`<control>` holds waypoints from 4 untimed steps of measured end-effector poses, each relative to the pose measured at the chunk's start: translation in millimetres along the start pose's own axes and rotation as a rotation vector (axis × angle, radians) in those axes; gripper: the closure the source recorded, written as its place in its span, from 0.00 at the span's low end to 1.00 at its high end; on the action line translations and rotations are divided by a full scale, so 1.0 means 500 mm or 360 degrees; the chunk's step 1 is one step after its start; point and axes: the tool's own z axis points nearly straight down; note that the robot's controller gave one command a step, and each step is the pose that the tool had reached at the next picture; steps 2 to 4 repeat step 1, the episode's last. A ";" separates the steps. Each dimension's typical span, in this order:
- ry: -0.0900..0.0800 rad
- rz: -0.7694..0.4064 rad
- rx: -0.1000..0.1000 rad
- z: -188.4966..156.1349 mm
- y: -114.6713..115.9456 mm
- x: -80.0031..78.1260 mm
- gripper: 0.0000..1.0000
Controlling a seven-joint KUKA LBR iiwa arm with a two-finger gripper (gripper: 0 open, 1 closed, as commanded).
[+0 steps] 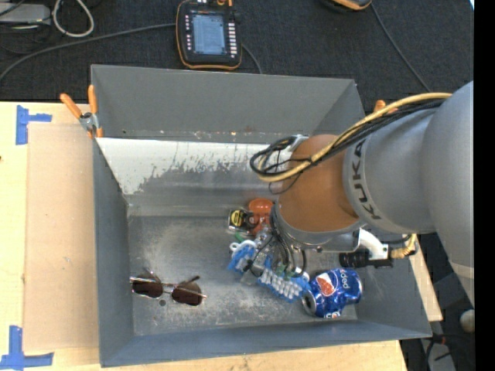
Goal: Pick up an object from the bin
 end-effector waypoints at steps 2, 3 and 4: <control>0.0004 -0.0001 0.0001 -0.073 0.000 0.001 1.00; 0.0004 -0.0001 0.0001 -0.073 0.000 0.001 1.00; 0.0004 -0.0001 0.0001 -0.073 0.000 0.001 1.00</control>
Offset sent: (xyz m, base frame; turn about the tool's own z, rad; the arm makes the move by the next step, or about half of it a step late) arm 0.0005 0.0000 0.0579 -0.0006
